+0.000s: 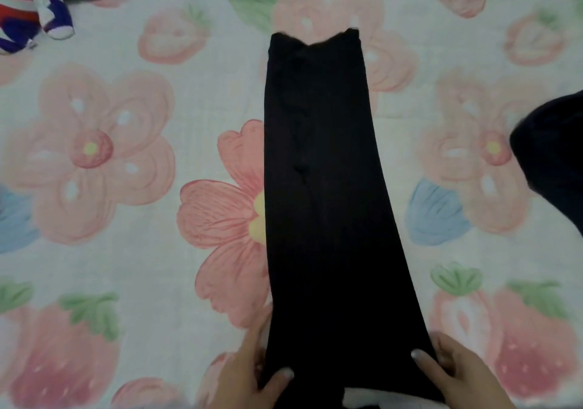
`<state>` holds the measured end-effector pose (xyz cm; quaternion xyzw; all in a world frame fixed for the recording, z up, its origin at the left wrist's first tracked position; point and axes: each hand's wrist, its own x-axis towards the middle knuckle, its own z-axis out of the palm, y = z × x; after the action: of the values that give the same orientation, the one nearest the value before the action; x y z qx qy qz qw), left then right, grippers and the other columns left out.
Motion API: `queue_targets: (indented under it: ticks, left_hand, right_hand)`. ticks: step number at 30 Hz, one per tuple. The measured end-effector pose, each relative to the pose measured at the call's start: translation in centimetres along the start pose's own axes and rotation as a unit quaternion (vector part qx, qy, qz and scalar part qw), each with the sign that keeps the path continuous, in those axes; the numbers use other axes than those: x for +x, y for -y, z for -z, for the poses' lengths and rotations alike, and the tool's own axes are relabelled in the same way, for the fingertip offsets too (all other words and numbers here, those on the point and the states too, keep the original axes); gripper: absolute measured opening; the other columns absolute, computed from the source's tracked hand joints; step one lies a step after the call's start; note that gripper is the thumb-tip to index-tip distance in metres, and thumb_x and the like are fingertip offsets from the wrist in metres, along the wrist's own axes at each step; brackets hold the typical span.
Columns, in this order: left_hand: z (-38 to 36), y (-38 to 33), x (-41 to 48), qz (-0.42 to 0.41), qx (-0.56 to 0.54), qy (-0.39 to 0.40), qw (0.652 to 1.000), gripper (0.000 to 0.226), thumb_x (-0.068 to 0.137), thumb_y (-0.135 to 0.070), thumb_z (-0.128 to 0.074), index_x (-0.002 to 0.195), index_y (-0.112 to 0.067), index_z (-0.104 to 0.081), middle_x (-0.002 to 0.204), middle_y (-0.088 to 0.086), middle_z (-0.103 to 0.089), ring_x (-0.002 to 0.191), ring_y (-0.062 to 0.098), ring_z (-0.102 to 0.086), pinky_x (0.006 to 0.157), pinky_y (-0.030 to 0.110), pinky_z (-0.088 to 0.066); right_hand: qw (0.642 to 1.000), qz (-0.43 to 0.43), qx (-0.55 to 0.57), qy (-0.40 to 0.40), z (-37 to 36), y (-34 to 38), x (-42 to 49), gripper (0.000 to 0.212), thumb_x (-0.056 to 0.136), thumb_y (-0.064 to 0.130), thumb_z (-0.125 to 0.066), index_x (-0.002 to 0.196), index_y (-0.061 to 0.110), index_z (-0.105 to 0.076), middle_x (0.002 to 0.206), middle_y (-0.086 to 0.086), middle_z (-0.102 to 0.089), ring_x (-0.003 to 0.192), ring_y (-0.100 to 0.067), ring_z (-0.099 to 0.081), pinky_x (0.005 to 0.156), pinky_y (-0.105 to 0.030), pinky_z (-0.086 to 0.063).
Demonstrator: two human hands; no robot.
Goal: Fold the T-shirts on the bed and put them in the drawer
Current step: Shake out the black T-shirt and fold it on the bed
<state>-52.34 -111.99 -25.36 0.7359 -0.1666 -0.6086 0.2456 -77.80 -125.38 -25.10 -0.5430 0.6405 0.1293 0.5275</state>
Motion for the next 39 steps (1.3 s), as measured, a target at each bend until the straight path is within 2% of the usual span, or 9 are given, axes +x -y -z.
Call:
queue_targets:
  ticks: [2, 5, 9, 15, 20, 26, 35, 37, 39]
  left_hand:
    - [0.4, -0.1, 1.1, 0.036, 0.069, -0.155, 0.985, 0.067, 0.088, -0.042, -0.053, 0.141, -0.043, -0.011, 0.108, -0.001, -0.065, 0.093, 0.01, -0.062, 0.091, 0.028, -0.046]
    - [1.0, -2.9, 2.3, -0.046, 0.12, -0.196, 0.972, 0.079, 0.076, -0.034, -0.071, 0.139, -0.046, -0.026, 0.064, -0.007, -0.061, 0.054, 0.004, -0.058, 0.057, 0.024, -0.049]
    - [7.4, -10.0, 9.5, -0.196, 0.161, -0.31, 0.916, 0.054, 0.084, -0.026, -0.064, 0.134, -0.028, -0.045, 0.075, -0.013, -0.06, 0.076, 0.0, -0.058, 0.066, 0.015, -0.041]
    - [12.8, -22.8, 19.9, -0.258, 0.245, -0.273, 0.894, 0.052, 0.094, -0.022, -0.049, 0.143, -0.028, -0.032, 0.084, 0.007, -0.059, 0.109, 0.03, -0.049, 0.082, 0.03, -0.036]
    - [13.3, -28.1, 24.5, -0.258, 0.218, -0.179, 0.924, 0.042, 0.091, -0.028, -0.053, 0.131, -0.037, -0.042, 0.097, 0.01, -0.047, 0.081, 0.019, -0.051, 0.083, 0.031, -0.041]
    - [13.6, -28.6, 26.1, -0.266, 0.147, -0.099, 0.948, 0.019, 0.085, -0.014, -0.065, 0.075, -0.018, -0.049, 0.065, -0.001, -0.049, 0.053, 0.008, -0.047, 0.048, 0.015, -0.037]
    - [15.9, -30.8, 28.3, -0.263, 0.056, -0.232, 0.935, 0.029, 0.09, -0.009, -0.056, 0.067, -0.019, -0.041, 0.066, 0.005, -0.047, 0.051, 0.02, -0.046, 0.047, 0.026, -0.045]
    - [15.7, -30.9, 28.8, -0.234, 0.083, -0.246, 0.937, 0.029, 0.089, -0.012, -0.057, 0.067, -0.021, -0.04, 0.069, 0.003, -0.046, 0.063, 0.024, -0.049, 0.061, 0.035, -0.047]
    - [15.1, -30.4, 28.8, -0.23, 0.129, -0.282, 0.923, 0.024, 0.089, -0.014, -0.055, 0.071, -0.022, -0.042, 0.076, 0.002, -0.049, 0.078, 0.024, -0.05, 0.073, 0.037, -0.046]
  right_hand:
    - [1.0, -0.016, -0.018, -0.02, -0.1, -0.6, -0.2, 0.024, 0.077, 0.004, -0.07, 0.063, 0.001, -0.052, 0.046, 0.0, -0.044, 0.048, -0.012, -0.039, 0.052, -0.022, -0.03]
    - [0.99, 0.018, -0.036, -0.132, 1.6, 1.6, 1.6, 0.024, 0.069, 0.007, -0.077, 0.059, 0.018, -0.058, 0.054, -0.003, -0.063, 0.047, -0.016, -0.052, 0.052, -0.009, -0.038]
    - [0.962, 0.161, -0.099, -0.198, 6.1, 10.3, 7.2, 0.009, 0.08, 0.025, -0.069, 0.08, 0.023, -0.06, 0.077, 0.008, -0.065, 0.073, -0.015, -0.06, 0.067, -0.024, -0.038]
    - [0.936, 0.272, -0.142, -0.171, 9.7, 25.1, 17.9, 0.029, 0.089, 0.034, -0.056, 0.117, 0.025, -0.054, 0.093, 0.0, -0.06, 0.088, -0.021, -0.057, 0.075, -0.026, -0.038]
    - [0.945, 0.306, -0.056, -0.104, 10.0, 32.1, 23.5, 0.047, 0.09, 0.032, -0.056, 0.134, 0.032, -0.04, 0.109, -0.001, -0.05, 0.096, -0.021, -0.051, 0.092, -0.034, -0.044]
    - [0.943, 0.31, -0.119, -0.029, 10.0, 34.9, 25.9, 0.006, 0.087, 0.019, -0.063, 0.09, 0.021, -0.058, 0.087, 0.002, -0.055, 0.084, -0.017, -0.051, 0.07, -0.023, -0.042]
    - [0.939, 0.319, 0.05, -0.113, 12.8, 35.5, 27.8, 0.021, 0.089, 0.006, -0.057, 0.074, 0.022, -0.053, 0.078, -0.009, -0.055, 0.069, -0.019, -0.051, 0.065, -0.03, -0.043]
    - [0.942, 0.308, 0.008, -0.132, 12.0, 35.7, 28.2, 0.007, 0.088, 0.014, -0.06, 0.091, 0.018, -0.057, 0.093, -0.01, -0.056, 0.079, -0.02, -0.054, 0.072, -0.031, -0.047]
    - [0.934, 0.301, -0.036, -0.191, 11.1, 35.2, 28.2, 0.034, 0.088, 0.023, -0.059, 0.119, 0.019, -0.049, 0.111, -0.006, -0.048, 0.096, -0.016, -0.052, 0.084, -0.025, -0.044]
